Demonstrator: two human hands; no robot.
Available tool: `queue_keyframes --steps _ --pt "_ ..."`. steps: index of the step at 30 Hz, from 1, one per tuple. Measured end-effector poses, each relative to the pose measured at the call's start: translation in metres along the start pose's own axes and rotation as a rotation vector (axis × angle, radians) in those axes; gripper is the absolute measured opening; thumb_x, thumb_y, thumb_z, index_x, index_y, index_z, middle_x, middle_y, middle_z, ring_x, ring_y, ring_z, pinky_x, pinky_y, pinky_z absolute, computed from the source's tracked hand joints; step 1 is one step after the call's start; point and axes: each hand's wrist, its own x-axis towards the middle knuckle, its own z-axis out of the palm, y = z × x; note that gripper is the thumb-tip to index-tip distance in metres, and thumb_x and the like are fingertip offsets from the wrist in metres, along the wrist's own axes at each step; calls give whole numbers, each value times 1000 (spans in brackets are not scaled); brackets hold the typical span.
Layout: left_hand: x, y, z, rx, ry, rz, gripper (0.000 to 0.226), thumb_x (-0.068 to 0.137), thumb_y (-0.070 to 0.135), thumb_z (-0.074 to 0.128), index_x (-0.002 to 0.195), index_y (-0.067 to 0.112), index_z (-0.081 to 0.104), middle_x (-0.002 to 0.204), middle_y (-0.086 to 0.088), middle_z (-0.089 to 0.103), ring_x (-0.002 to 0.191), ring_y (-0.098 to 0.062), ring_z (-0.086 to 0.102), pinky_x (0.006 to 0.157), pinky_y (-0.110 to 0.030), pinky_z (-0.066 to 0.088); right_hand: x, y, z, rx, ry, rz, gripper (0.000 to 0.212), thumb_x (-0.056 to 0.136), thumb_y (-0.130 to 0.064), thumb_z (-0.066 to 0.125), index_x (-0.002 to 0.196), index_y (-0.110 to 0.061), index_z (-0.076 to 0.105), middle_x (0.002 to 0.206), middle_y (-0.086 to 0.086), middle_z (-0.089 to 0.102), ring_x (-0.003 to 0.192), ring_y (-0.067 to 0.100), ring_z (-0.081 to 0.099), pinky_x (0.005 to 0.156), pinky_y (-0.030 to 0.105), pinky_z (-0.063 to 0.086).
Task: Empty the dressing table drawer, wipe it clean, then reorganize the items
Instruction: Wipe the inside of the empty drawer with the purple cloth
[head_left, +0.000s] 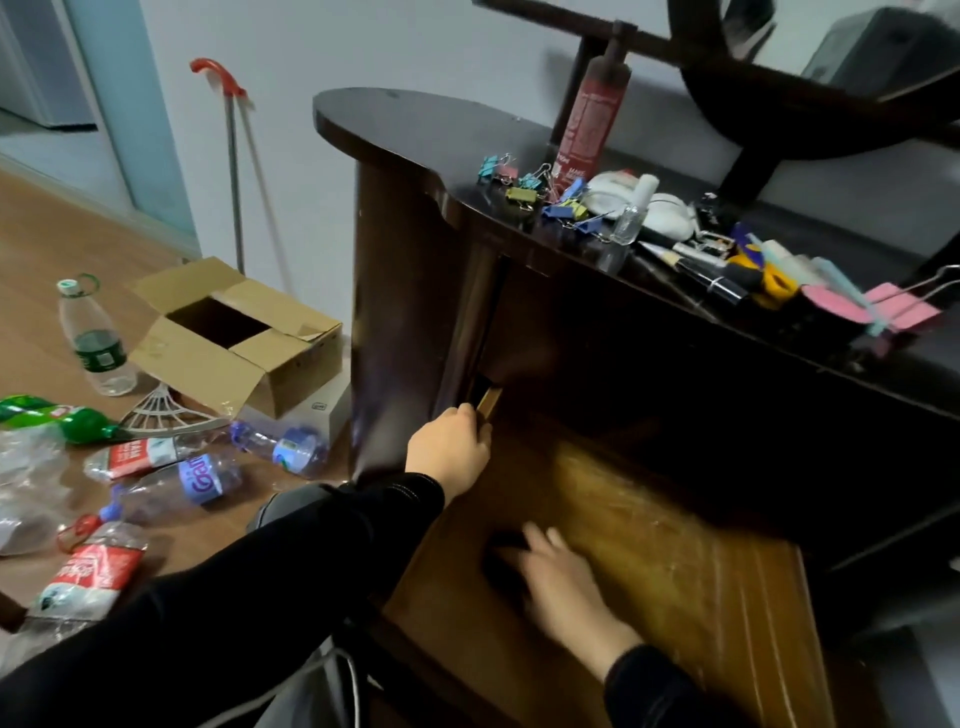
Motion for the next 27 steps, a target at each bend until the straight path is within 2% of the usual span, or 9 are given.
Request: queue_keyframes --steps 2,5,7,10,14,18,21,24,27 --pt "0 0 0 -1 1 4 32 103 38 41 111 10 53 117 -12 62 107 -36 61 88 -43 49 -4 1 -5 9 -25 -25 70 97 -2 56 149 -45 38 167 5 17 151 42 17 120 46 27" --pt "2 -1 2 5 12 11 33 104 39 40 111 10 53 116 -11 61 106 -35 61 87 -43 49 14 6 -22 -14 -5 -19 69 95 3 49 146 -44 44 161 4 28 148 41 25 118 47 32" --pt "5 -4 6 5 23 19 32 103 40 41 109 11 53 113 -9 61 103 -35 61 84 -42 48 38 17 -31 -35 52 50 64 95 0 52 146 -37 47 161 3 29 146 38 29 116 45 36" --pt "10 -7 11 -13 43 27 30 103 41 42 107 13 54 108 -6 61 97 -32 62 80 -42 49 81 44 -46 -32 194 149 53 94 -7 59 143 -28 52 152 0 40 133 30 46 101 39 49" --pt "12 -8 14 1 51 26 29 102 40 43 108 14 54 106 -4 62 93 -30 62 78 -40 49 123 70 -59 114 173 337 51 101 -22 54 150 -32 42 147 2 53 130 27 54 100 37 45" --pt "13 -9 14 7 35 16 28 102 40 43 108 14 52 107 -5 61 95 -31 62 79 -40 48 132 72 -56 194 148 386 52 103 -21 49 152 -34 38 146 5 53 128 30 54 103 40 47" --pt "14 -8 13 6 23 13 28 102 40 43 107 14 52 108 -6 61 96 -33 62 79 -41 48 121 64 -59 141 178 358 52 100 -18 55 149 -30 44 148 2 52 131 28 53 101 39 48" --pt "13 -7 11 -2 18 14 29 102 40 43 106 13 52 108 -7 61 97 -34 61 80 -41 48 95 41 -54 -37 213 206 56 93 -7 63 145 -25 51 153 2 43 133 29 47 102 40 50" --pt "9 -6 8 -1 22 6 30 102 40 43 106 12 52 110 -10 61 101 -36 60 82 -41 46 52 4 -33 1 103 84 65 91 -6 65 147 -34 47 161 3 32 147 34 32 117 42 36"
